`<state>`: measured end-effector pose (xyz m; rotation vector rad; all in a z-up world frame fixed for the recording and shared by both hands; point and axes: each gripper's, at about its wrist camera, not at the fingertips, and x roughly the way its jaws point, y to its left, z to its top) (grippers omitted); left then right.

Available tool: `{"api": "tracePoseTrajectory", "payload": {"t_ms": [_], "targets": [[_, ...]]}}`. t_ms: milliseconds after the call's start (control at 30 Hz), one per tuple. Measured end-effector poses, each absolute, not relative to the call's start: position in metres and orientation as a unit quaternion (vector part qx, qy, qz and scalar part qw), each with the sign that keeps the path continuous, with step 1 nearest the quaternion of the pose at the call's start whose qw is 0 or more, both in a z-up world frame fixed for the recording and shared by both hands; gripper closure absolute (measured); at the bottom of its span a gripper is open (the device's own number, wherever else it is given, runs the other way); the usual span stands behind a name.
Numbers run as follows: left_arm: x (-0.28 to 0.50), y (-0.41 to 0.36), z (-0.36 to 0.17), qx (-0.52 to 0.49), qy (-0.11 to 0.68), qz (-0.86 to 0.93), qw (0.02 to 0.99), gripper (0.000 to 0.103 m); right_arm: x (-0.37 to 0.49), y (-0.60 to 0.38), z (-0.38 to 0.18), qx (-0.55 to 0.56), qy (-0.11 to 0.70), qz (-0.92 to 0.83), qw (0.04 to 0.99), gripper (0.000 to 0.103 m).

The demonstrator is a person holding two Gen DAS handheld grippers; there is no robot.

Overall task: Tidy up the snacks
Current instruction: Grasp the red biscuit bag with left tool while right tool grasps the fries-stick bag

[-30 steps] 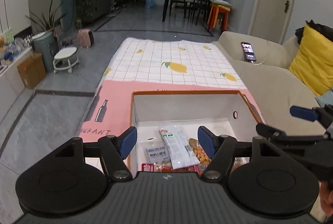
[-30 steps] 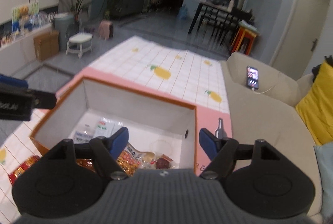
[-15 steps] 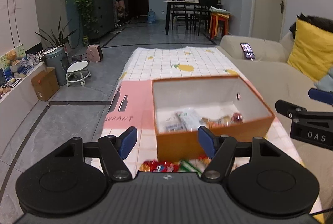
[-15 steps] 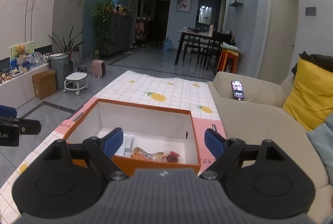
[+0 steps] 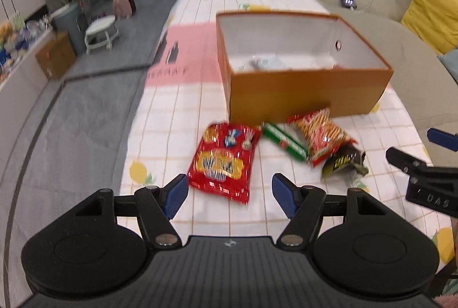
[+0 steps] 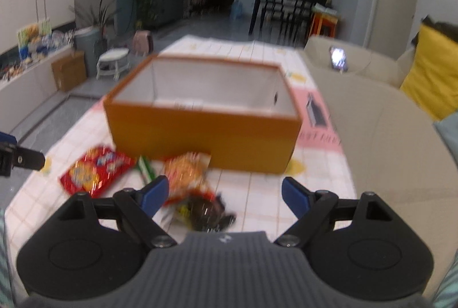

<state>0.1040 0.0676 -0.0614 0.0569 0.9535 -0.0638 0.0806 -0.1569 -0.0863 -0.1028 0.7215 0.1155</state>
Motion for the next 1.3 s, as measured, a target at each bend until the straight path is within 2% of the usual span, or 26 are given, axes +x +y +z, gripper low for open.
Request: {"api": "tracePoseTrajectory", "payload": {"t_ms": [300, 400, 633, 1100, 1300], "targets": [[0.109, 0.069, -0.076, 0.020, 0.474, -0.040, 0.879, 0.024, 0.092, -0.148, -0.102, -0.062, 0.385, 0.067, 0.919, 0.020], [0.120, 0.066, -0.076, 0.018, 0.465, -0.043, 0.884, 0.017, 0.099, -0.149, -0.102, -0.060, 0.384, 0.073, 0.918, 0.020], [0.153, 0.064, -0.090, 0.025, 0.466, -0.045, 0.883, 0.016, 0.122, -0.143, -0.107, -0.053, 0.397, 0.088, 0.912, 0.020], [0.202, 0.059, -0.147, 0.099, 0.527, -0.033, 0.844, 0.015, 0.179, -0.130, -0.133, -0.043, 0.425, 0.091, 0.900, 0.020], [0.207, 0.059, -0.155, 0.087, 0.529, -0.048, 0.843, 0.012, 0.197, -0.125, -0.146, -0.036, 0.437, 0.097, 0.894, 0.025]]}}
